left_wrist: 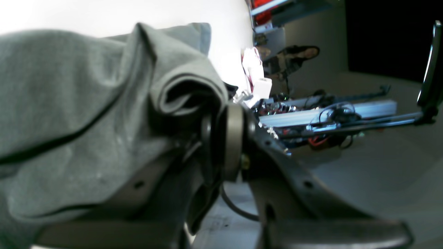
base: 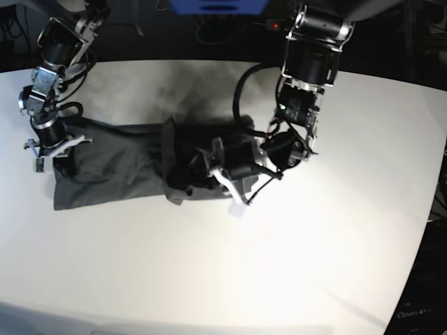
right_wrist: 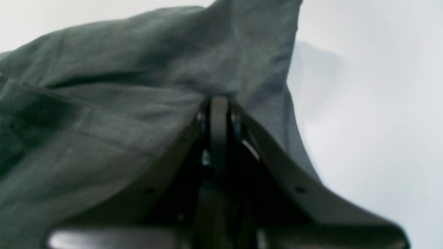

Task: Fold the T-shirt properly
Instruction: 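Lower the folded end onto the middle of the shirt with the left gripper, then press the folded end down and rotate the left gripper over it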

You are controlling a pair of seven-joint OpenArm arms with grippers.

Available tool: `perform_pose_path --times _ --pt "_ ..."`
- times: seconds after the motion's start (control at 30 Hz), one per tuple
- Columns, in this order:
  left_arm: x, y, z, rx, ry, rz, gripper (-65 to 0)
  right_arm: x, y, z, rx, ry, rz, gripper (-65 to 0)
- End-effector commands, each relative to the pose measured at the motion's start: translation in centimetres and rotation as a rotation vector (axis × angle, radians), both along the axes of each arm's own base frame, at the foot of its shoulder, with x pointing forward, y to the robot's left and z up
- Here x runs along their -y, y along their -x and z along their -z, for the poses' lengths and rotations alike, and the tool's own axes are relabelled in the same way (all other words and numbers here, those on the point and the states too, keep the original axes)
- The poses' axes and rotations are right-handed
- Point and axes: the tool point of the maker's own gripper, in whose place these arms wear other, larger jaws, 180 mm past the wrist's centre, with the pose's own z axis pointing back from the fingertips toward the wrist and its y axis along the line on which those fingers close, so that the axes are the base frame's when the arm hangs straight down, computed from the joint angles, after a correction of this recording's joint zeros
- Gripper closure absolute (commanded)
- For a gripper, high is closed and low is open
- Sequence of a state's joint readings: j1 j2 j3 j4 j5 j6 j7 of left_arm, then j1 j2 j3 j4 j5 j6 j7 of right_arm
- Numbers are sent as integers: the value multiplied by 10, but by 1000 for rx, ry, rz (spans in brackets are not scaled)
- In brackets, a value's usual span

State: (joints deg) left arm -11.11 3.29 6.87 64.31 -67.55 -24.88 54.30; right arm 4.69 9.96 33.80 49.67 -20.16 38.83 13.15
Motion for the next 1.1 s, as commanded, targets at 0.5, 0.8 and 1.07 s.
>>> perform_pose_path --times 0.5,0.8,1.07 --pt "29 -4 -51 -189 -195 -35 -32 -18 82 78 -466 72 -108 -4" --pt "33 7 -16 -461 -376 -4 -31 -19 82 78 -466 70 -109 -4" --pt "33 4 -15 -464 -468 -67 -31 -30 82 81 -466 51 -115 -4"
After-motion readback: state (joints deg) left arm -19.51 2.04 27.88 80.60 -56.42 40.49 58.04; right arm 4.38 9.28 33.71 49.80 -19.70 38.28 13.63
